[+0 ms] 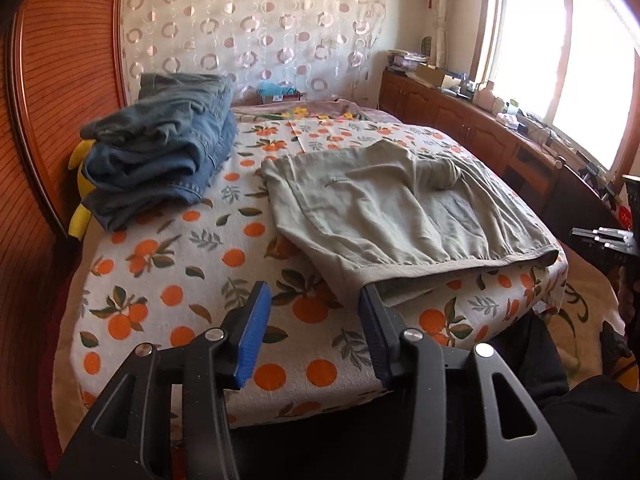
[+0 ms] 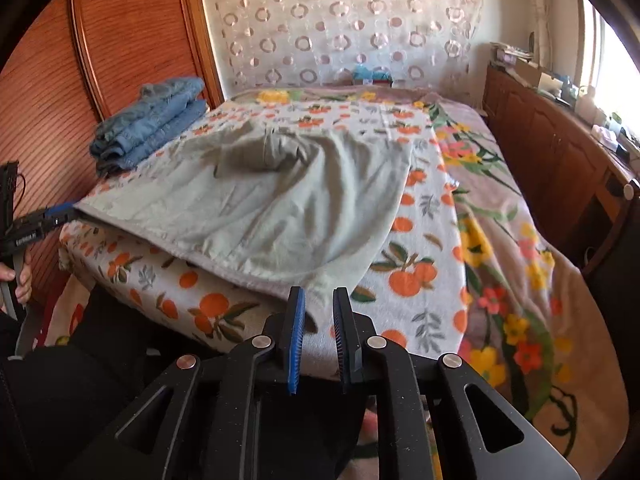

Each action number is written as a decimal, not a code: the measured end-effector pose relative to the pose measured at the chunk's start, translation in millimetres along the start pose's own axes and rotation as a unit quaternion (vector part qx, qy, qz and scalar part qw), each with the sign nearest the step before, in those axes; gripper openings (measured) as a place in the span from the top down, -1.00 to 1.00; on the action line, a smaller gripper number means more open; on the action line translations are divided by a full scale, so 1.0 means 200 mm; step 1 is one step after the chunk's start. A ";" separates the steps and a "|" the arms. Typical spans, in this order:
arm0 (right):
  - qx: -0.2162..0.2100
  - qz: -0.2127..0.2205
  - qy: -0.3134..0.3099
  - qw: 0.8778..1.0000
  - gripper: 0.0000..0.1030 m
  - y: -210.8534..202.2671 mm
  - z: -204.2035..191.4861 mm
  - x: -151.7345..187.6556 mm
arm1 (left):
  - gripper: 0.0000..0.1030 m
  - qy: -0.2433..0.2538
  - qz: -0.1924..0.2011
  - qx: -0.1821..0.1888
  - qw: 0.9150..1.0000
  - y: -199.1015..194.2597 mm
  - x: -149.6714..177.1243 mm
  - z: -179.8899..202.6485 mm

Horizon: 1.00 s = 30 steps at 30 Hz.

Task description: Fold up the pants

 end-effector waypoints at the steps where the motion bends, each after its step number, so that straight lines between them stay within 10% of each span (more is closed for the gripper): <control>1: -0.002 0.006 0.004 1.000 0.69 -0.01 0.00 -0.01 | 0.10 0.001 0.001 0.001 1.000 0.00 -0.01 0.00; 30: 0.032 -0.003 0.071 0.997 0.27 0.25 0.02 0.06 | 0.07 0.010 -0.028 0.007 1.000 0.25 -0.05 0.05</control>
Point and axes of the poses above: each gripper's, at about its wrist camera, not at the fingertips, and y roughly the way its jaws point, z to its right, x to its underside, the point moved 1 cm from there along y, roughly the way its jaws point, and after that the axes turned 13 degrees about y, right-handed, at the moved point
